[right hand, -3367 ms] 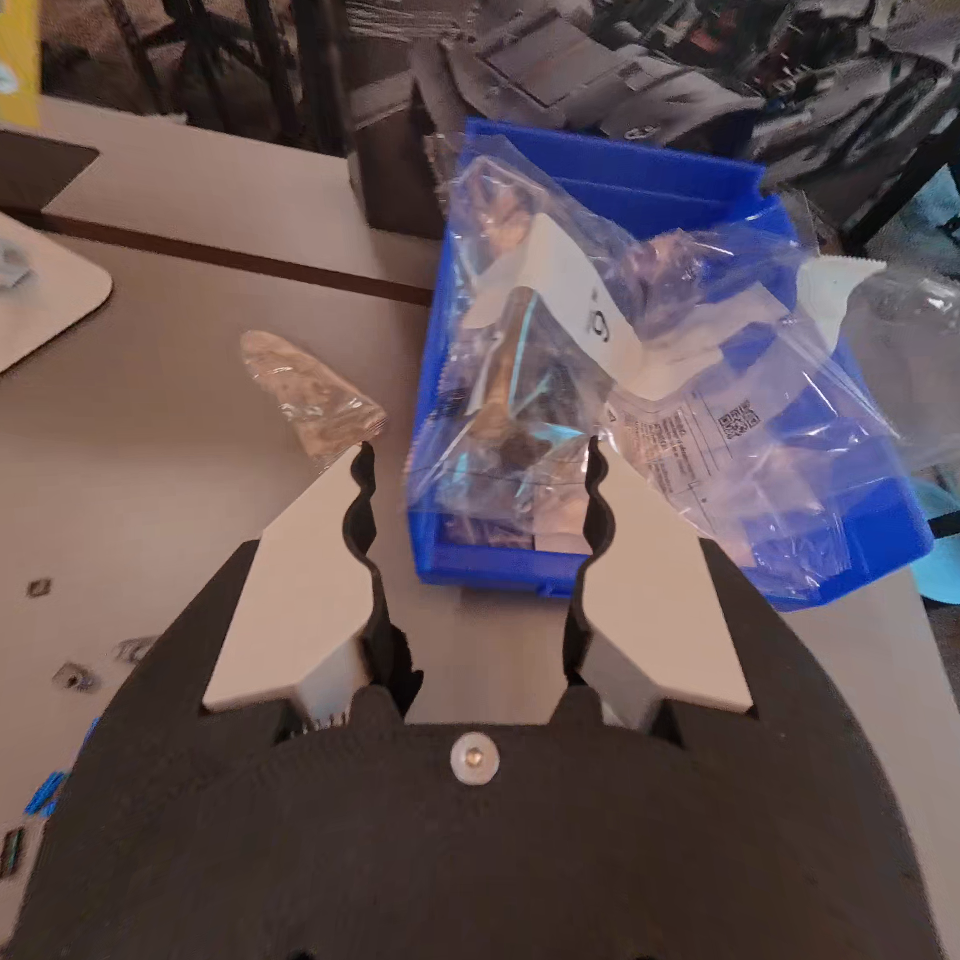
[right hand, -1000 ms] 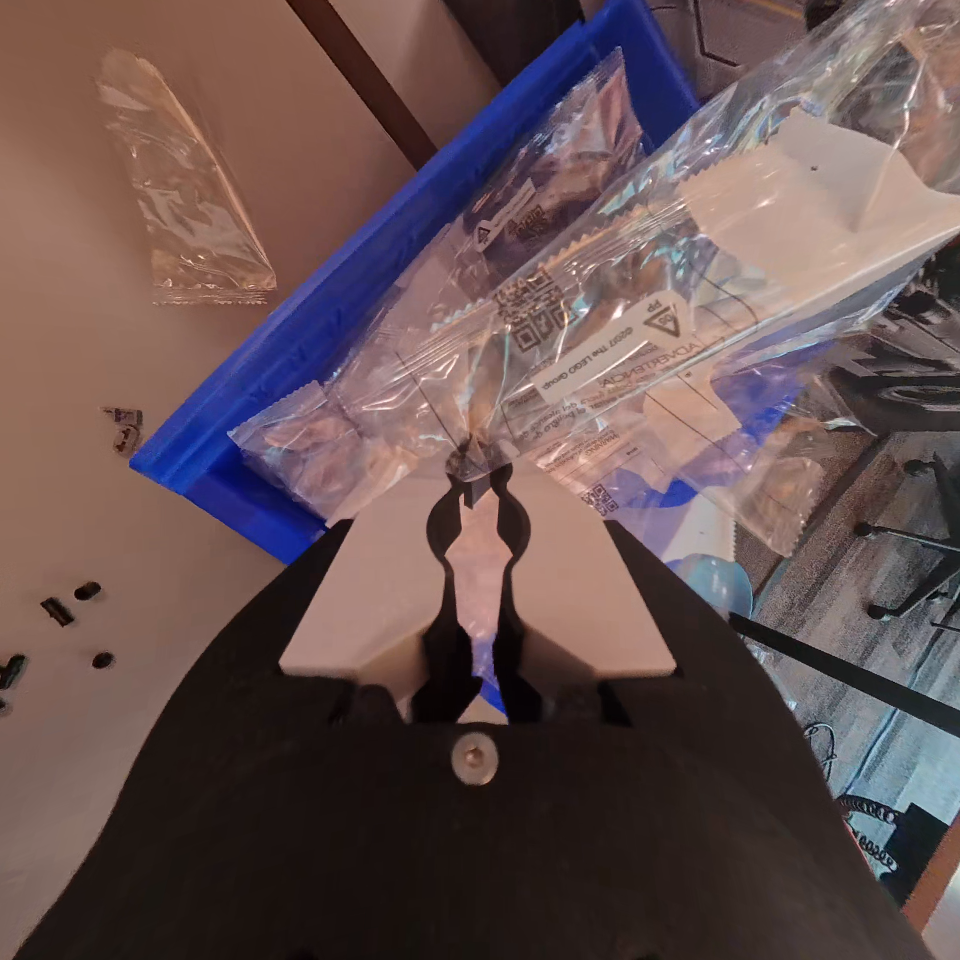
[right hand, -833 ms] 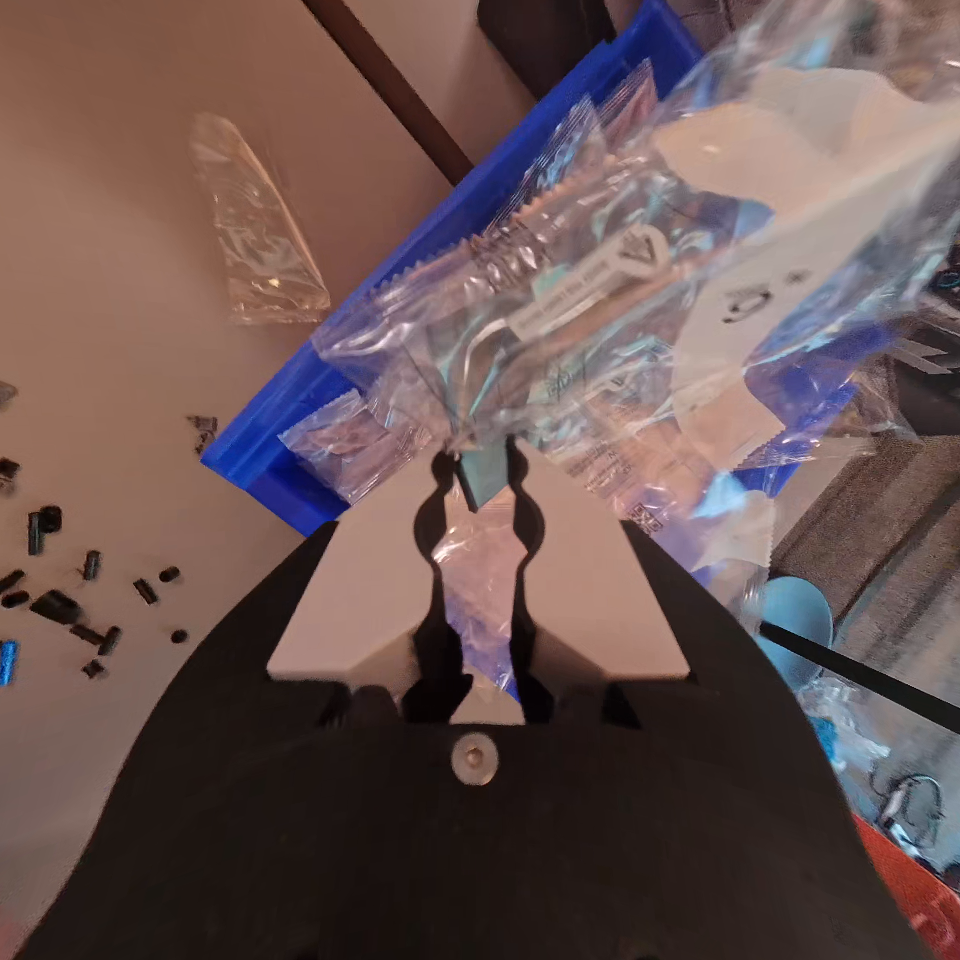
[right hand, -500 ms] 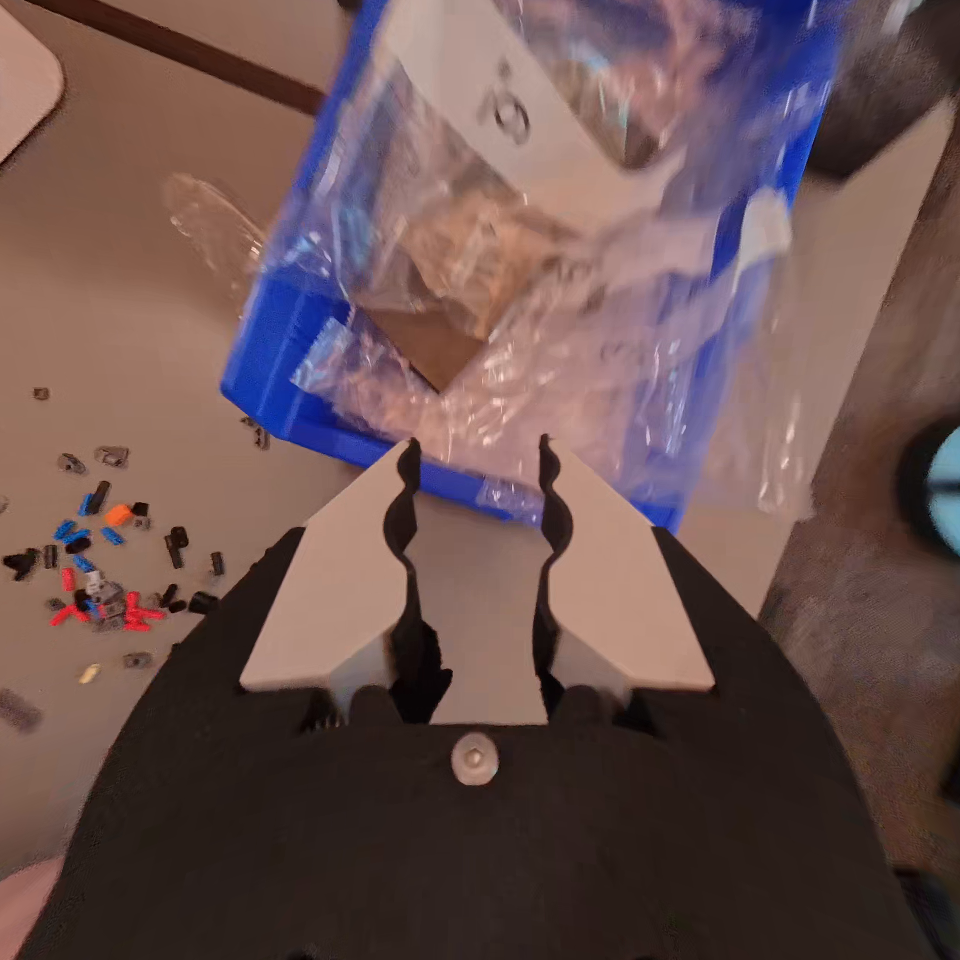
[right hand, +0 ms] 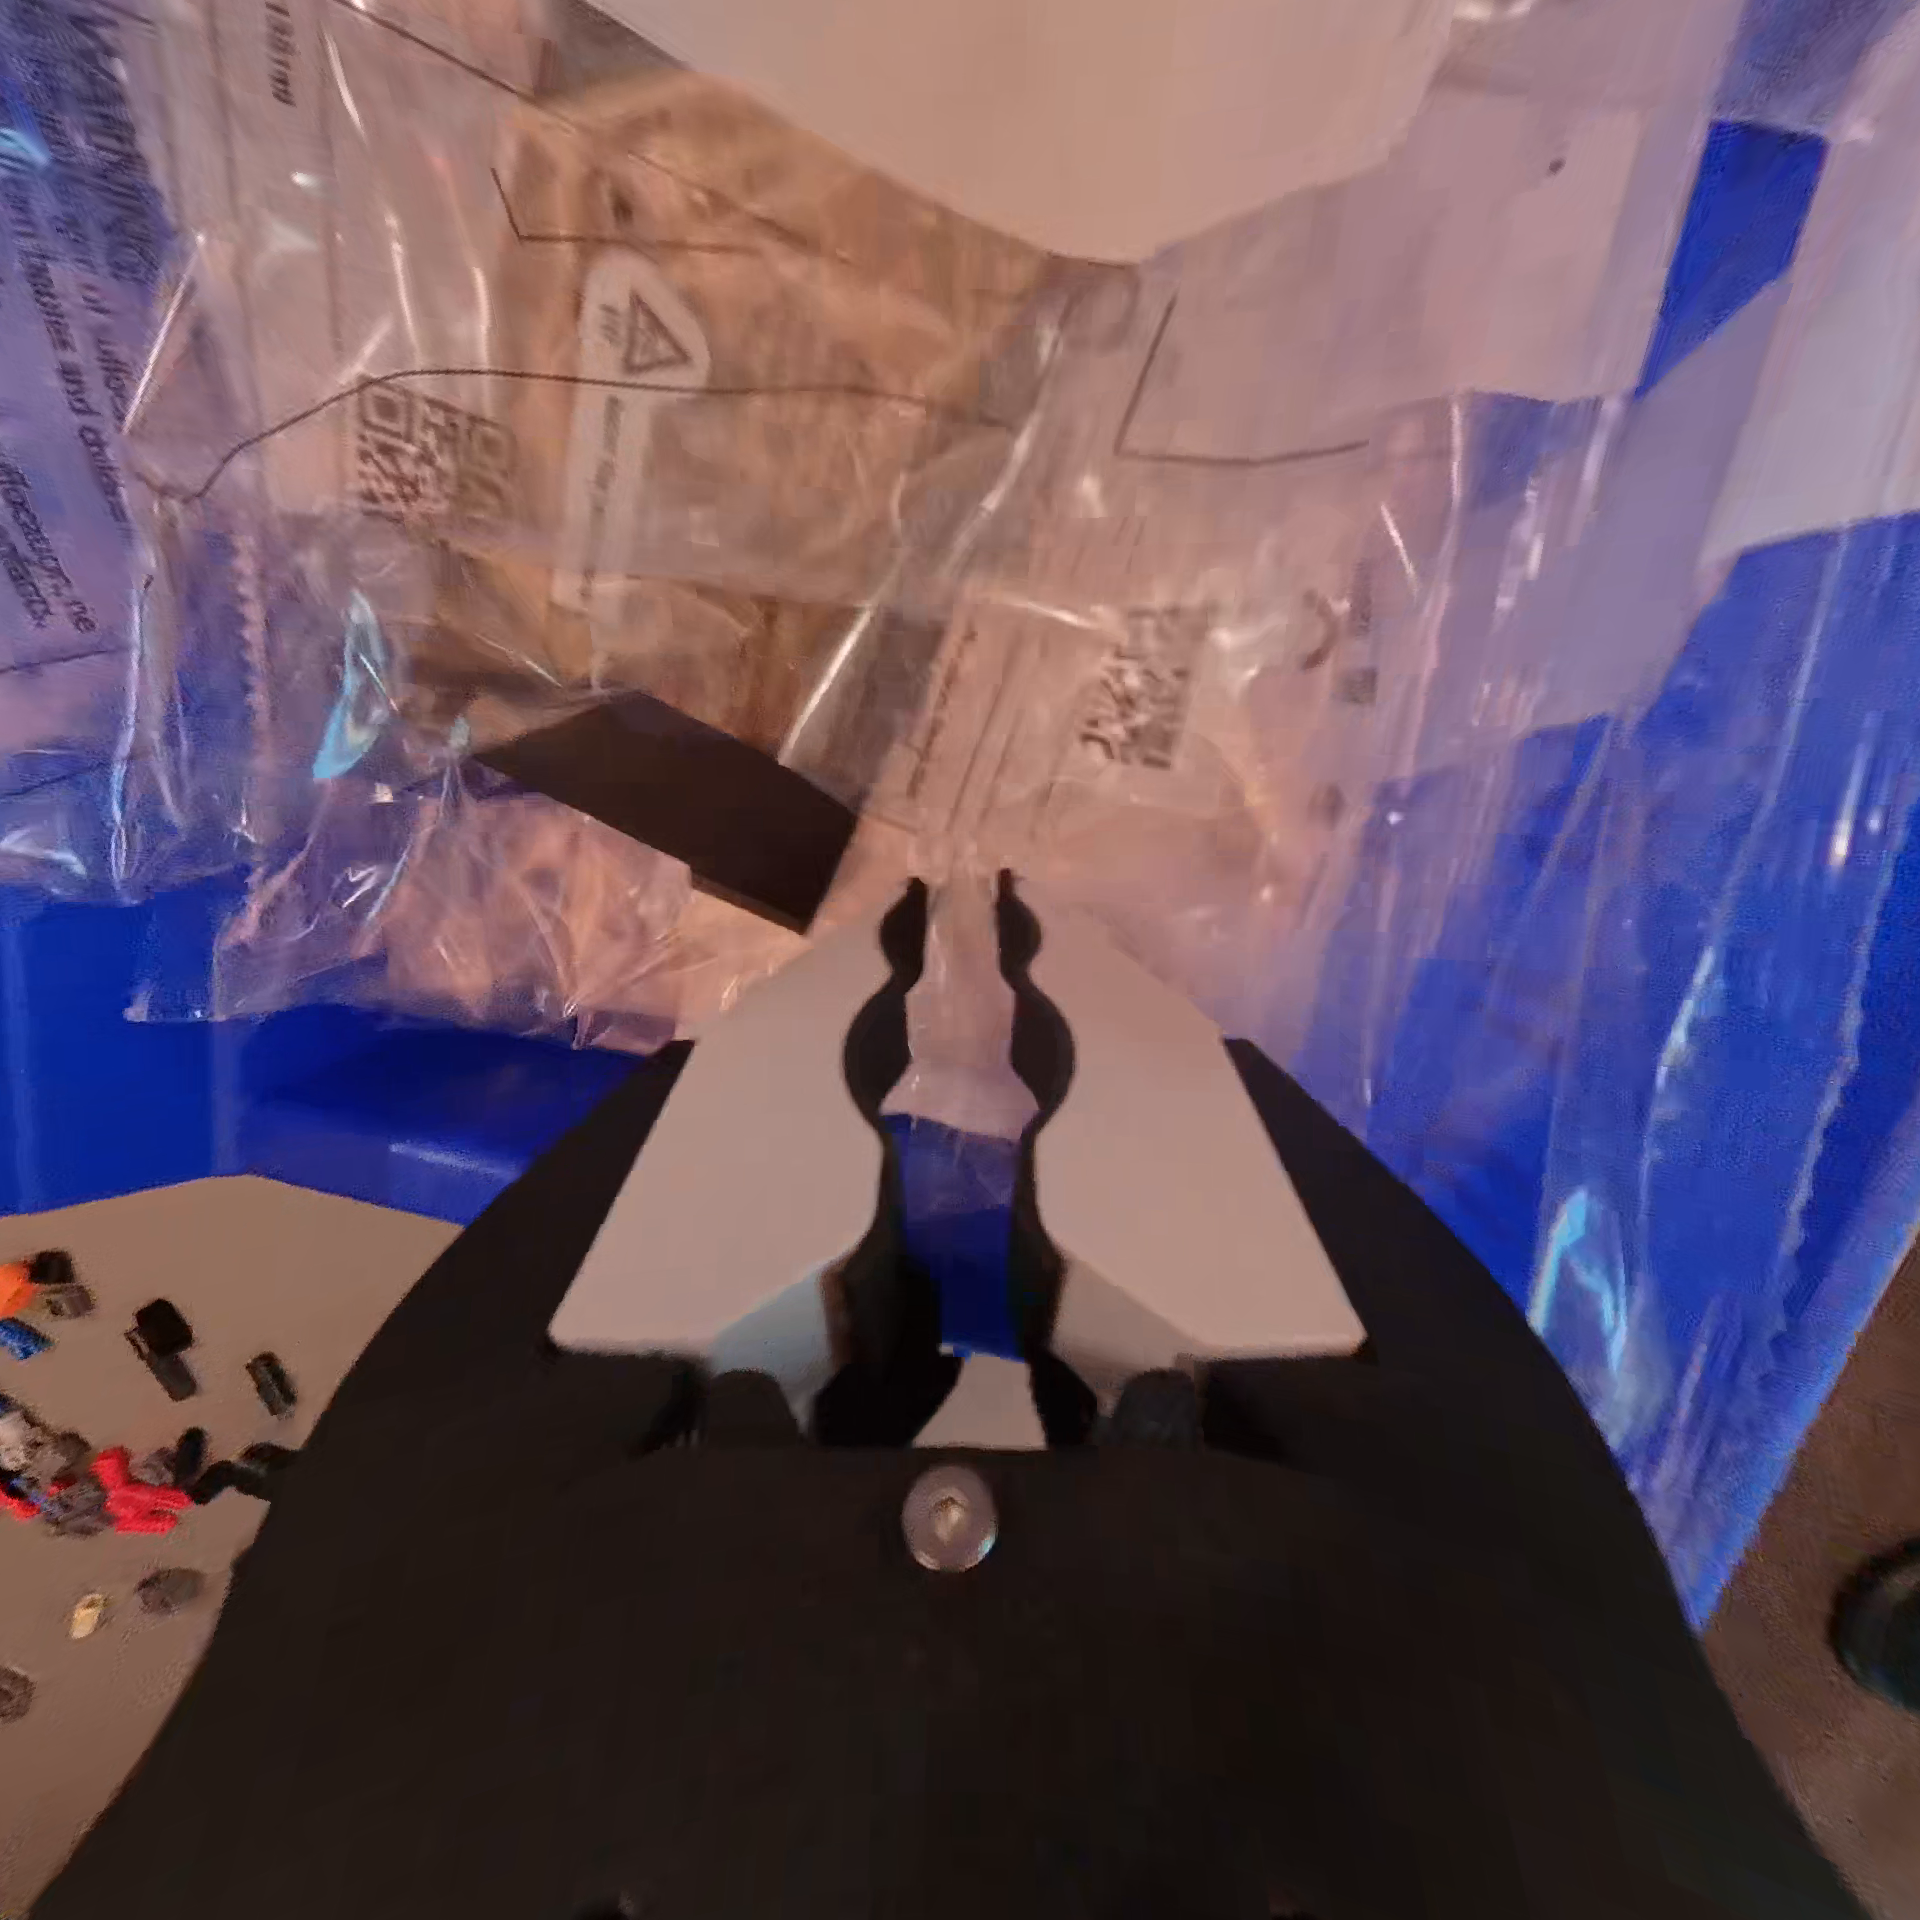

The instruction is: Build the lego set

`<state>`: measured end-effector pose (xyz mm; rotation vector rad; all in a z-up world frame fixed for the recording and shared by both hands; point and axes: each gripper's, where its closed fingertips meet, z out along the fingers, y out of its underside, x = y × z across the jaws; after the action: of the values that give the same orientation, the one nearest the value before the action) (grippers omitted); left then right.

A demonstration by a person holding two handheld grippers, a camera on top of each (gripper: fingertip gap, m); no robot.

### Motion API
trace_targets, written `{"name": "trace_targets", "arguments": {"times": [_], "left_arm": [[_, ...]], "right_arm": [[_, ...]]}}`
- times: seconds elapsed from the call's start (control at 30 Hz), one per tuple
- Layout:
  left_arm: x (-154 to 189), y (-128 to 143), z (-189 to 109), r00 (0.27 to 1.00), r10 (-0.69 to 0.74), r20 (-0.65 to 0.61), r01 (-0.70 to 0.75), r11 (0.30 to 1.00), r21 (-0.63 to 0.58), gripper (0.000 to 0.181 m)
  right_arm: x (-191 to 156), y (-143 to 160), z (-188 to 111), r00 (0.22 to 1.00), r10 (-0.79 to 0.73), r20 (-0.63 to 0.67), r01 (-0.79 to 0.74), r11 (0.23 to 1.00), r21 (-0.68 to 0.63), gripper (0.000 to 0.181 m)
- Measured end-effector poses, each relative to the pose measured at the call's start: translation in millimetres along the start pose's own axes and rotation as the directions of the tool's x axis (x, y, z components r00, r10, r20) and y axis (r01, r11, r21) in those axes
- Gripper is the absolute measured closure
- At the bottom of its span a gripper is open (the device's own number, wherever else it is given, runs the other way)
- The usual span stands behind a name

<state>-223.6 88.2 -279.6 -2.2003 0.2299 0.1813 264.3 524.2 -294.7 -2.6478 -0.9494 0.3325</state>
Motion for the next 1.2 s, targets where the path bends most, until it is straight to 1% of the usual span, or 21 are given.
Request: {"name": "trace_targets", "arguments": {"times": [0.03, 0.1, 0.13, 0.23, 0.3, 0.4, 0.5, 0.57, 0.63, 0.67, 0.73, 0.77, 0.8, 0.87, 0.93, 1.0, 1.03, 1.07, 1.1, 1.17, 1.2], "left_arm": [[-0.2, 0.0, 0.4, 1.0, 0.0, 0.0, 0.0, 1.0, 0.0, 0.113], [-0.4, 0.3, 1.3, 1.0, 0.002, 0.002, -0.002, 1.0, -0.001, 0.113], [-0.9, 0.5, 1.5, 1.0, 0.003, 0.003, -0.003, 1.0, -0.002, 0.113], [-2.1, 2.1, 2.5, 1.0, 0.006, 0.007, -0.006, 1.0, -0.012, 0.114], [-2.5, 4.1, 3.4, 1.0, 0.013, 0.01, -0.013, 1.0, -0.023, 0.114], [-2.7, 5.0, 4.2, 1.0, 0.018, 0.013, -0.018, 0.999, -0.028, 0.114], [-2.7, 5.3, 4.3, 1.0, 0.018, 0.014, -0.017, 0.999, -0.029, 0.114], [-2.6, 5.7, 4.3, 1.0, 0.016, 0.014, -0.016, 0.999, -0.03, 0.115], [-2.5, 5.6, 3.8, 1.0, 0.015, 0.014, -0.014, 0.999, -0.029, 0.115], [-2.4, 5.4, 3.6, 1.0, 0.013, 0.013, -0.013, 1.0, -0.028, 0.115], [-2.2, 3.6, 2.1, 1.0, 0.01, 0.011, -0.01, 1.0, -0.02, 0.114], [-2.0, 2.0, 1.1, 1.0, 0.01, 0.01, -0.01, 1.0, -0.014, 0.114], [-1.6, 0.4, 0.0, 1.0, 0.013, 0.008, -0.013, 1.0, -0.009, 0.113], [-1.3, -1.4, -2.0, 1.0, 0.022, 0.011, -0.022, 1.0, -0.002, 0.112], [0.1, -2.7, -4.7, 1.0, 0.026, 0.01, -0.026, 1.0, 0.008, 0.112], [1.3, -4.2, -8.1, 1.0, 0.027, 0.011, -0.027, 0.999, 0.024, 0.112], [2.4, -4.7, -9.7, 1.0, 0.024, 0.009, -0.025, 0.999, 0.031, 0.112], [3.4, -5.5, -11.7, 1.0, 0.023, 0.009, -0.023, 0.999, 0.041, 0.112], [4.2, -5.9, -13.5, 1.0, 0.023, 0.008, -0.023, 0.998, 0.05, 0.112], [6.1, -6.3, -17.4, 1.0, 0.019, 0.007, -0.02, 0.998, 0.063, 0.112], [6.8, -7.0, -20.1, 1.0, 0.017, 0.009, -0.018, 0.997, 0.075, 0.112]], "right_arm": [[-2.0, -2.0, 3.1, 1.0, -0.023, 0.016, 0.023, 1.0, -0.004, 0.178], [-8.8, -7.9, 7.9, 0.997, -0.057, 0.053, 0.056, 0.998, 0.008, 0.18], [-14.8, -13.9, 5.0, 0.994, -0.076, 0.074, 0.073, 0.996, 0.041, 0.181], [-25.0, -35.8, -18.7, 0.991, -0.098, 0.091, 0.083, 0.983, 0.161, 0.181], [-25.4, -43.9, -32.8, 0.99, -0.118, 0.075, 0.103, 0.979, 0.175, 0.181], [-32.3, -61.2, -53.0, 0.983, -0.155, 0.097, 0.131, 0.968, 0.213, 0.181], [-35.1, -70.9, -64.9, 0.976, -0.192, 0.099, 0.168, 0.964, 0.204, 0.181], [-26.5, -65.9, -63.5, 0.98, -0.192, 0.059, 0.183, 0.974, 0.135, 0.181], [-27.5, -56.3, -57.9, 0.981, -0.175, 0.087, 0.168, 0.982, 0.083, 0.181], [-21.9, -49.0, -54.3, 0.986, -0.155, 0.059, 0.153, 0.987, 0.044, 0.175], [-19.1, -39.6, -54.3, 0.991, -0.128, 0.031, 0.128, 0.992, 0.02, 0.146], [-17.9, -37.7, -58.8, 0.993, -0.117, 0.007, 0.116, 0.992, 0.038, 0.134], [-17.8, -36.6, -65.7, 0.993, -0.115, -0.016, 0.116, 0.991, 0.063, 0.128], [-20.2, -38.4, -86.5, 0.991, -0.116, -0.071, 0.126, 0.98, 0.156, 0.12], [-36.6, -38.9, -110.0, 0.988, -0.135, -0.071, 0.149, 0.955, 0.255, 0.12], [-78.7, -42.7, -128.4, 0.969, -0.247, -0.006, 0.23, 0.894, 0.385, 0.132], [-105.1, -41.6, -129.4, 0.951, -0.305, 0.043, 0.262, 0.873, 0.412, 0.134], [-129.9, -38.9, -123.7, 0.93, -0.362, 0.064, 0.307, 0.861, 0.406, 0.132], [-152.2, -37.9, -113.4, 0.904, -0.425, 0.047, 0.375, 0.841, 0.391, 0.132], [-188.7, -45.2, -84.6, 0.862, -0.506, -0.024, 0.479, 0.798, 0.365, 0.127], [-206.6, -49.9, -66.9, 0.854, -0.519, -0.026, 0.494, 0.795, 0.352, 0.123]]}}
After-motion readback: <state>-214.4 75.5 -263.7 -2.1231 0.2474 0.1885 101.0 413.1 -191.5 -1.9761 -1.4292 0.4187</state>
